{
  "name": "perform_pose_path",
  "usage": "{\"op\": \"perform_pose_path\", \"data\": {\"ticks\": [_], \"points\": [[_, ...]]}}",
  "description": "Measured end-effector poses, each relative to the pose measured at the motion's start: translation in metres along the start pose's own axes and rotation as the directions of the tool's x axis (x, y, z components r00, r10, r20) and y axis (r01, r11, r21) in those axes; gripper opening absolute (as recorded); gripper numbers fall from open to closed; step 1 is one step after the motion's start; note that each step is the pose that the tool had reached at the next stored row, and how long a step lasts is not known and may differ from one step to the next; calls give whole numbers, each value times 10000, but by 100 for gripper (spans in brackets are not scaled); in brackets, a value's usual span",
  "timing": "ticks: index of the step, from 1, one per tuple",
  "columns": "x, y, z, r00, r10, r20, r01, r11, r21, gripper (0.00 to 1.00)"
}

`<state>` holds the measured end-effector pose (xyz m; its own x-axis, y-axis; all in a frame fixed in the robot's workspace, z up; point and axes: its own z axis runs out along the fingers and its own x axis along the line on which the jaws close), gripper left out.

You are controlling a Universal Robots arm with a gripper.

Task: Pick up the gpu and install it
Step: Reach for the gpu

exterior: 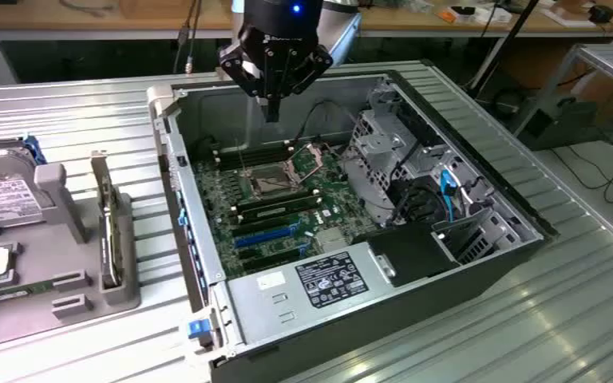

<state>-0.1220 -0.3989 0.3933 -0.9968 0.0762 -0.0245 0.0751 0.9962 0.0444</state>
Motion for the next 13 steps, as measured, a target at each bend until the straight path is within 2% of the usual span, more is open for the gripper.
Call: {"op": "perform_pose_path", "data": {"ticks": [13], "points": [[3,0,0,10000,1,0,-1,10000,1,10]]}}
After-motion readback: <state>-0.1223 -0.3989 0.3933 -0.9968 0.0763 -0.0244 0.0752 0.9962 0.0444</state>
